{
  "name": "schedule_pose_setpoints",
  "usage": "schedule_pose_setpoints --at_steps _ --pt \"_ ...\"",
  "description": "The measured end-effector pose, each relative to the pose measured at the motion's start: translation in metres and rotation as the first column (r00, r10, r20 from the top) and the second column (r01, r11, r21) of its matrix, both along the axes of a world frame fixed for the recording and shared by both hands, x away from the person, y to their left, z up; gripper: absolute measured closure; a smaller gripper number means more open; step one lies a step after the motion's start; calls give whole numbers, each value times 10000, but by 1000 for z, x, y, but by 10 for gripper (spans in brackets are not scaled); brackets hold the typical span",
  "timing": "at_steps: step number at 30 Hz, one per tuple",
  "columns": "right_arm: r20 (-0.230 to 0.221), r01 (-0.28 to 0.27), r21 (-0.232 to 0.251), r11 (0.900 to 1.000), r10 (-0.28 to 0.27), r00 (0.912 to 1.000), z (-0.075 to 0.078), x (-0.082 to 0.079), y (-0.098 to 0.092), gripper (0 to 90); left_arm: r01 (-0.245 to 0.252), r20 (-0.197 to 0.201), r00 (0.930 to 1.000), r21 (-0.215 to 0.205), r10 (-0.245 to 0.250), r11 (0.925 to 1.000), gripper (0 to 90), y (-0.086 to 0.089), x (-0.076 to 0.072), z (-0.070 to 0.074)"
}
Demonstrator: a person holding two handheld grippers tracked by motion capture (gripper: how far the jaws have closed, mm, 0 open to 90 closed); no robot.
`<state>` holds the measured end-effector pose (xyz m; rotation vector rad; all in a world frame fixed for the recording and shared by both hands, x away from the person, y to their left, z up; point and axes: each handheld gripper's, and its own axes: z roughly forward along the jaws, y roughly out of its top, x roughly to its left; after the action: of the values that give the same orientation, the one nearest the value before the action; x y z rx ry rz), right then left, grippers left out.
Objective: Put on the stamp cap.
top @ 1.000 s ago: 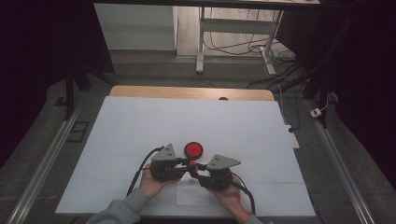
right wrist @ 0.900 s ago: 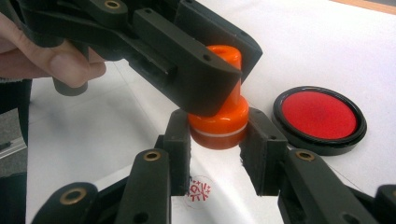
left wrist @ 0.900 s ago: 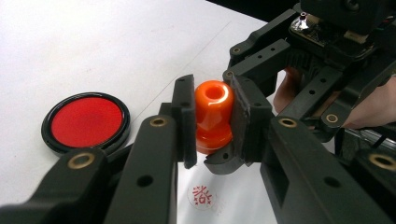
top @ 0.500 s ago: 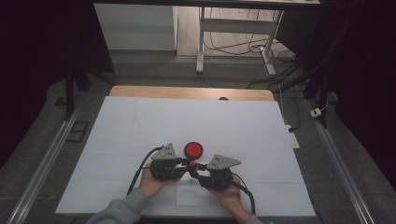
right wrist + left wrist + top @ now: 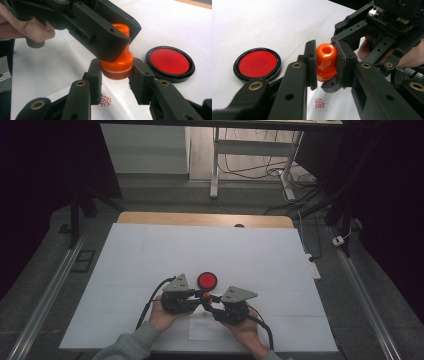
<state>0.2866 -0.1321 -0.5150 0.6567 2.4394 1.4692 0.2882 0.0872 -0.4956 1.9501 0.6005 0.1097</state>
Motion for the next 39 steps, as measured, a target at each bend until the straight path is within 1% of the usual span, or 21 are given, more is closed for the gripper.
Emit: schedule_pose_setpoints --at_steps 12,13,15,19,24,28,29,30,31,33,34,37,38,39 --pt "9 149 -47 9999 -149 9999 -1 2 -2 539 23 16 10000 -33 -23 10000 727 0 0 0" --pt "-7 118 38 9999 -117 9999 -2 2 -2 533 -5 31 10000 -31 5 10000 727 1 0 1" --pt "14 80 -87 9999 -80 10000 -2 2 -3 519 -15 30 10000 -68 15 10000 727 2 0 1" --pt "-89 45 -104 9999 -46 9999 -3 3 -5 505 -52 4 10000 -144 53 9999 727 4 1 2" --pt "-62 151 -203 9997 -152 9999 -4 2 -12 495 -138 17 9999 -181 138 9997 728 6 2 3" --pt "13 287 -420 9987 -287 9996 -5 1 -23 491 -166 14 9999 -165 166 9997 727 7 3 3" --pt "56 359 -410 9985 -357 9993 -6 1 -26 491 -175 10 9998 -172 175 9997 728 7 3 3" --pt "109 484 -560 9973 -479 9988 -5 0 -31 490 -177 0 9998 -183 177 9997 727 8 3 3" --pt "74 499 -510 9974 -496 9987 -5 0 -36 490 -181 -12 9998 -188 181 9997 728 8 3 4" --pt "135 773 -540 9955 -766 9970 -3 -1 -46 489 -221 -36 9998 -209 220 9995 728 9 4 4" --pt "144 833 -461 9955 -828 9965 -3 -1 -52 490 -229 -57 9997 -224 227 9995 727 10 5 4" --pt "204 1237 -575 9907 -1227 9922 0 -1 -71 489 -275 -75 9996 -249 273 9993 727 12 7 4" --pt "256 1356 -413 9899 -1346 9906 -1 -1 -76 489 -297 -90 9995 -258 295 9992 727 12 7 4" --pt "272 1470 -463 9881 -1458 9889 0 -1 -82 489 -314 -95 9995 -259 312 9992 727 13 7 4"
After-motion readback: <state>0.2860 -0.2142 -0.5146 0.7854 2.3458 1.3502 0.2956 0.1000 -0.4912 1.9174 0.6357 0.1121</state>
